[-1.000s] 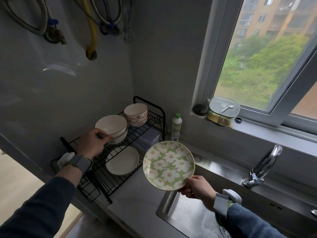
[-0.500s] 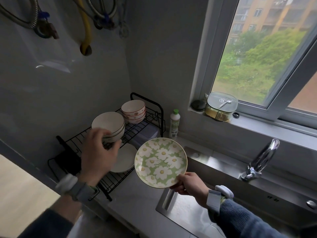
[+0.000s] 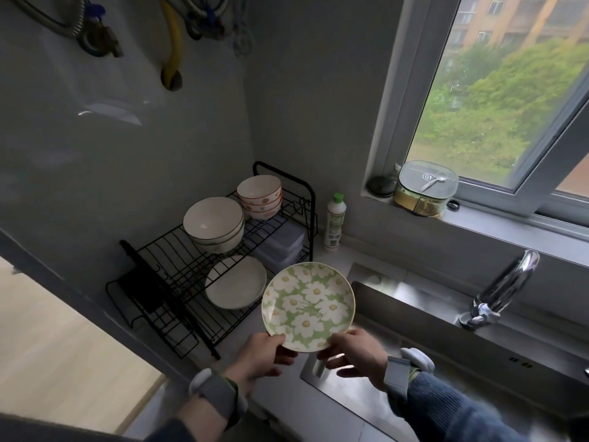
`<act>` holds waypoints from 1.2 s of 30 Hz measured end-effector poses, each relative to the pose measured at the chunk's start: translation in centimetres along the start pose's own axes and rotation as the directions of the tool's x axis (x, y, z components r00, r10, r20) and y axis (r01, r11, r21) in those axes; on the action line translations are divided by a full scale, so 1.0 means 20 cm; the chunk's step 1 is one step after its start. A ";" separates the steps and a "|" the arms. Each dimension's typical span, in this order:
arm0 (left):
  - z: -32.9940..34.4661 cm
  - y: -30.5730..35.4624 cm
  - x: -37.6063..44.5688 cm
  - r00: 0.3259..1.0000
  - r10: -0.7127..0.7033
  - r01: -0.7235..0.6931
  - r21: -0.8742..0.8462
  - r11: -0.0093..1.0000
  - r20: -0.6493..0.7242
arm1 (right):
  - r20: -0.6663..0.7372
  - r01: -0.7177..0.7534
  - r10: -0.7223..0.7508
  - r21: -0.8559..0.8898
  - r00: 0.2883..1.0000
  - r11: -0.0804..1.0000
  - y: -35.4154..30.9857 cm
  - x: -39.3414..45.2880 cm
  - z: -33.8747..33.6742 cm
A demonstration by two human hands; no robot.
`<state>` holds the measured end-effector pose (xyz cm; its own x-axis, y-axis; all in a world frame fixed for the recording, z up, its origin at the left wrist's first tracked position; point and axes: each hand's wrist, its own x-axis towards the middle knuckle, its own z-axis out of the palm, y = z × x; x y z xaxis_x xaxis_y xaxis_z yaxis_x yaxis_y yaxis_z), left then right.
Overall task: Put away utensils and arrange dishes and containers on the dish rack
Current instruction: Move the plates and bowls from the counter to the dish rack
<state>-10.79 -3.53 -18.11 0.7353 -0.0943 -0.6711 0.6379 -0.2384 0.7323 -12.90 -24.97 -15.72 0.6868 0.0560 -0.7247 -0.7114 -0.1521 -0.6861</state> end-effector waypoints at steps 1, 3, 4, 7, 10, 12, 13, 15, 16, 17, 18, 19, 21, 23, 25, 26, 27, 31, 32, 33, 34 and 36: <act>0.00 -0.01 0.02 0.999 -0.010 0.010 -0.002 1.000 -0.031 | 0.013 0.003 -0.003 -0.022 1.000 1.000 0.00 -0.01 0.00; -0.03 -0.02 0.07 0.993 -0.019 0.019 0.000 1.000 -0.118 | 0.003 0.025 -0.025 -0.025 1.000 0.999 0.00 -0.02 0.00; -0.05 -0.03 0.09 0.986 -0.016 0.017 0.005 1.000 -0.163 | -0.016 0.040 -0.040 -0.025 0.999 0.999 0.00 -0.02 0.00; -0.13 -0.04 0.16 0.964 -0.019 0.019 -0.002 1.000 -0.267 | -0.067 0.054 -0.055 -0.014 0.996 0.998 0.01 -0.03 -0.04; -0.21 -0.05 0.22 0.940 -0.059 0.036 -0.073 0.997 -0.337 | -0.076 0.045 -0.046 -0.010 0.996 0.999 0.02 -0.04 -0.08; -0.25 -0.05 0.28 0.929 -0.086 0.043 -0.125 0.991 -0.360 | -0.074 0.039 -0.041 -0.028 0.996 0.999 0.03 -0.05 -0.09; -0.28 -0.06 0.32 0.923 -0.102 0.051 -0.146 0.988 -0.372 | -0.073 0.036 -0.038 -0.033 0.997 0.999 0.03 -0.05 -0.09; -0.31 -0.06 0.38 0.913 -0.133 0.065 -0.185 0.981 -0.385 | -0.069 0.036 -0.038 -0.038 0.997 0.999 0.04 -0.05 -0.09; -0.31 -0.05 0.41 0.911 -0.142 0.067 -0.200 0.977 -0.388 | -0.064 0.038 -0.041 -0.039 0.997 0.999 0.04 -0.05 -0.08; -0.32 -0.04 0.42 0.909 -0.145 0.066 -0.208 0.976 -0.391 | -0.059 0.041 -0.043 -0.038 0.997 0.998 0.03 -0.05 -0.08; -0.32 -0.03 0.45 0.908 -0.149 0.067 -0.218 0.974 -0.391 | -0.055 0.042 -0.044 -0.039 0.998 0.998 0.03 -0.05 -0.08; -0.32 -0.03 0.47 0.909 -0.160 0.074 -0.230 0.970 -0.385 | -0.050 0.042 -0.044 -0.044 0.998 0.998 0.03 -0.05 -0.07; -0.33 -0.03 0.53 0.908 -0.196 0.092 -0.281 0.955 -0.370 | -0.046 0.044 -0.046 -0.052 0.998 0.998 0.03 -0.05 -0.07; -0.34 -0.04 0.59 0.904 -0.239 0.105 -0.356 0.928 -0.355 | -0.044 0.047 -0.049 -0.058 0.998 0.997 0.03 -0.04 -0.07; -0.34 -0.04 0.63 0.899 -0.254 0.111 -0.375 0.920 -0.357 | -0.044 0.049 -0.052 -0.059 0.998 0.997 0.03 -0.04 -0.07; -0.33 -0.03 0.64 0.897 -0.255 0.109 -0.377 0.920 -0.361 | -0.044 0.051 -0.053 -0.056 0.998 0.997 0.03 -0.04 -0.07; -0.31 -0.02 0.66 0.894 -0.259 0.112 -0.378 0.919 -0.365 | -0.045 0.050 -0.053 -0.055 0.998 0.997 0.03 -0.04 -0.08; -0.30 0.01 0.70 0.886 -0.262 0.116 -0.364 0.924 -0.384 | -0.038 0.052 -0.054 -0.050 0.998 0.997 0.04 -0.04 -0.09; -0.31 0.01 0.71 0.888 -0.255 0.104 -0.372 0.922 -0.383 | -0.038 0.053 -0.055 -0.048 0.998 0.997 0.04 -0.04 -0.09; -0.32 0.01 0.73 0.891 -0.250 0.096 -0.379 0.920 -0.379 | -0.041 0.051 -0.052 -0.044 0.998 0.998 0.04 -0.04 -0.10; -0.33 0.02 0.73 0.893 -0.244 0.092 -0.379 0.921 -0.378 | -0.044 0.048 -0.049 -0.042 0.998 0.998 0.04 -0.04 -0.10; -0.35 0.01 0.77 0.891 -0.246 0.102 -0.361 0.927 -0.380 | -0.045 0.042 -0.044 -0.046 0.998 0.998 0.04 -0.04 -0.11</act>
<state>2.20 1.65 -27.49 0.5857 0.3423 -0.7347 0.7491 0.1178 0.6520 -13.71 -27.32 -15.64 0.7237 0.0180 -0.6898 -0.6741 -0.1951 -0.7124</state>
